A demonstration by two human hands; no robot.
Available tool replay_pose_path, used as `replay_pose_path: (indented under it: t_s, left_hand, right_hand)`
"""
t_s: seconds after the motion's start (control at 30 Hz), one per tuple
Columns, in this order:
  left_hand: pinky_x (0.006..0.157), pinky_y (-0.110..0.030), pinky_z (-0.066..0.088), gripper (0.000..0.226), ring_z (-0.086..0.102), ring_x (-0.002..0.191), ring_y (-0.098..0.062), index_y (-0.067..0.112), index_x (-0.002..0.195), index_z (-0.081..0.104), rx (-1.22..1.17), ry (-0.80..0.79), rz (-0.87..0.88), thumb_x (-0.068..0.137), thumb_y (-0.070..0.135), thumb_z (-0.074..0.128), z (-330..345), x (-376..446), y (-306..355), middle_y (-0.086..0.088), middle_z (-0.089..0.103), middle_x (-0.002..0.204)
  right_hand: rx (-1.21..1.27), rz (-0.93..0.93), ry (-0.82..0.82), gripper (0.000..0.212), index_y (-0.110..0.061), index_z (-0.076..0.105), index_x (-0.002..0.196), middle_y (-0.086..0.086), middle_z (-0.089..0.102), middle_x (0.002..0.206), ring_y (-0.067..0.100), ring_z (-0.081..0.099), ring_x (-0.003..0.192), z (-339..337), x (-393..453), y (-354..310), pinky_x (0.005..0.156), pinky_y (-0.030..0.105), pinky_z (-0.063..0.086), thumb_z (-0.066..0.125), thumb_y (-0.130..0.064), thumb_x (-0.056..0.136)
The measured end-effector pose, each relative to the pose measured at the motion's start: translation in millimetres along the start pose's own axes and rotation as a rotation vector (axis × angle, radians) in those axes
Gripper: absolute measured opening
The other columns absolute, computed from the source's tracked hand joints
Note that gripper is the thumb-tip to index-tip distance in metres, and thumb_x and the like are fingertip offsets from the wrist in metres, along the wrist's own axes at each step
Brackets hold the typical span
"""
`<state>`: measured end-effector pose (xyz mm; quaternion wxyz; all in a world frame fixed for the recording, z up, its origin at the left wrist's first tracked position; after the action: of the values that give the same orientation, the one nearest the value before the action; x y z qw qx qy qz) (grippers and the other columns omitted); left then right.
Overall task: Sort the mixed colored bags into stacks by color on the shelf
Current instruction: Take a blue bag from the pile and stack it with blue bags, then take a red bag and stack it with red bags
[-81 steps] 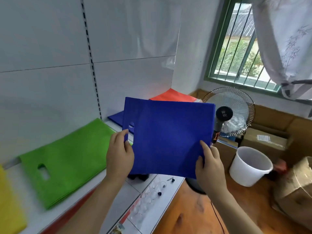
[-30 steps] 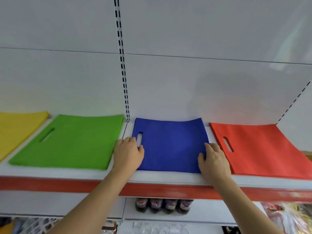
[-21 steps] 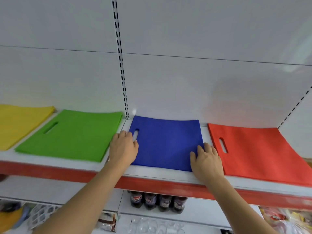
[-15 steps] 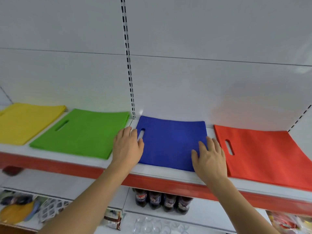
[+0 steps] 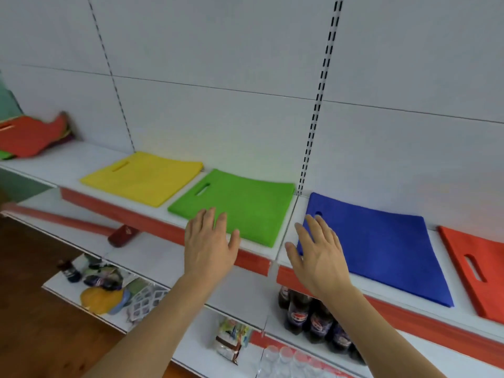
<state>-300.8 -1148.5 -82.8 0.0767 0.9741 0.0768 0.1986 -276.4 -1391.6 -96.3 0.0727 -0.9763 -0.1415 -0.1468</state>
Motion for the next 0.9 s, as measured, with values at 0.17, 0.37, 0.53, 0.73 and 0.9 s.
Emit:
replay_pose_path:
  t_s: [0.17,0.37,0.53,0.73,0.9]
  left_hand:
    - [0.122,-0.054,0.029,0.057,0.036,0.149,-0.034,0.013,0.145,0.058,0.008,0.050,-0.128,0.102,0.049,0.048,-33,-19,-116,-0.012,0.049,0.156]
    - [0.124,-0.053,0.024,0.061,0.028,0.153,-0.033,0.017,0.152,0.050,0.082,0.030,-0.276,0.104,0.053,0.039,-56,-38,-247,-0.010,0.042,0.162]
    - [0.124,-0.054,0.026,0.059,0.028,0.154,-0.034,0.018,0.151,0.052,0.091,0.068,-0.381,0.104,0.052,0.042,-70,-36,-335,-0.011,0.042,0.161]
    - [0.127,-0.051,0.021,0.062,0.019,0.158,-0.030,0.024,0.157,0.041,0.136,0.070,-0.468,0.106,0.056,0.030,-78,-5,-435,-0.006,0.032,0.167]
    - [0.130,-0.049,0.017,0.061,0.017,0.159,-0.029,0.024,0.159,0.039,0.160,0.079,-0.524,0.107,0.054,0.034,-91,38,-517,-0.006,0.030,0.169]
  right_hand:
    - [0.060,-0.122,0.015,0.066,-0.015,0.047,0.157,0.013,0.033,0.169,0.033,0.022,0.159,17,24,-126,0.129,0.052,0.021,0.033,-0.057,0.108]
    - [0.073,-0.258,-0.025,0.076,-0.016,0.044,0.159,0.013,0.032,0.169,0.033,0.022,0.159,47,45,-258,0.128,0.052,0.024,0.017,-0.064,0.106]
    - [0.117,-0.370,-0.025,0.072,-0.012,0.048,0.156,0.016,0.035,0.167,0.036,0.027,0.158,67,79,-355,0.126,0.054,0.027,0.030,-0.059,0.106]
    - [0.190,-0.493,0.000,0.071,-0.009,0.050,0.154,0.018,0.038,0.166,0.038,0.028,0.157,100,138,-468,0.126,0.056,0.027,0.033,-0.057,0.105]
    - [0.237,-0.543,-0.011,0.068,-0.011,0.051,0.154,0.019,0.038,0.165,0.038,0.028,0.157,120,202,-550,0.124,0.056,0.029,0.035,-0.056,0.106]
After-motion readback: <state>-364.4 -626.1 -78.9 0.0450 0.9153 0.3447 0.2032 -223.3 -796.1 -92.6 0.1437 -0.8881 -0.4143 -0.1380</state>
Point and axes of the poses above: each hand's wrist, its own x-axis towards the middle knuckle, its own z-axis out of the palm, y = z × x, the point moved 6 cm from there along x, towards the middle knuckle
